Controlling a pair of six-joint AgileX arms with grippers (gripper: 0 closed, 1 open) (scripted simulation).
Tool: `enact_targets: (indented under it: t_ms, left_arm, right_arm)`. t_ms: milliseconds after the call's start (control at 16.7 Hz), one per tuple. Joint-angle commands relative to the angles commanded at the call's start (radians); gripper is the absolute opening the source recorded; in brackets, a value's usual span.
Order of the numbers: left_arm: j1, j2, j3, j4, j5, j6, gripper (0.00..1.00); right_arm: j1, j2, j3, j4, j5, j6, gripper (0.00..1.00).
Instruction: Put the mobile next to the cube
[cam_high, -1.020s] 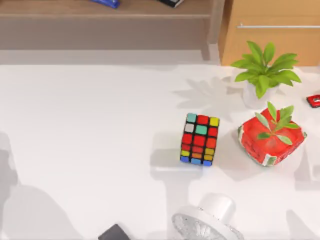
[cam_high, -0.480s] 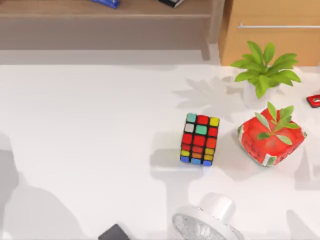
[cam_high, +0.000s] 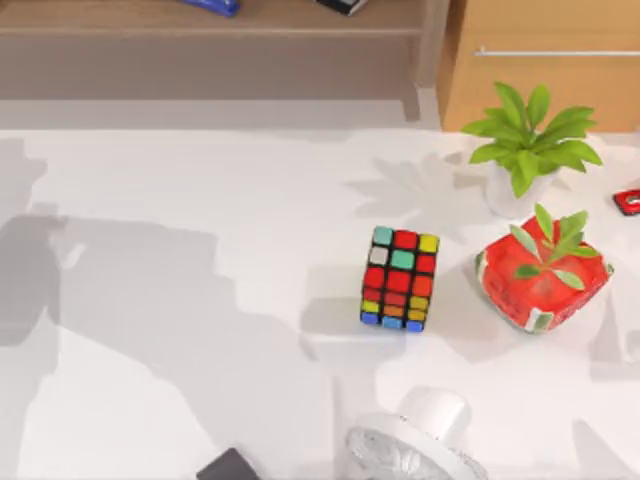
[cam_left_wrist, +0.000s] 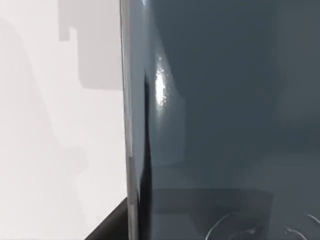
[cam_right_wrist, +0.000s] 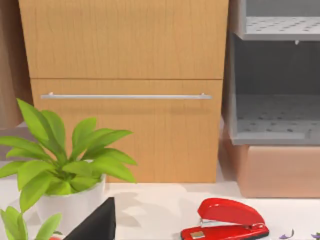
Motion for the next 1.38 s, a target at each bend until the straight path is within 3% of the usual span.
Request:
enact_targets:
  t_ms: [240,720,1380]
  left_arm:
    - [-0.202,0.038,0.111,-0.061,0.0,-0.244,0.0]
    - [-0.51,0.116,0.248,-0.129,0.01,-0.514,0.0]
    - [-0.767,0.258,0.324,-0.251,-0.022,-0.768,0.0]
  right_arm:
    - [0.0,0.0,0.0,0.0,0.0,0.0,1.0]
    - [0.0,0.0,0.0,0.0,0.0,0.0,1.0]
    - [0.0,0.0,0.0,0.0,0.0,0.0,1.0]
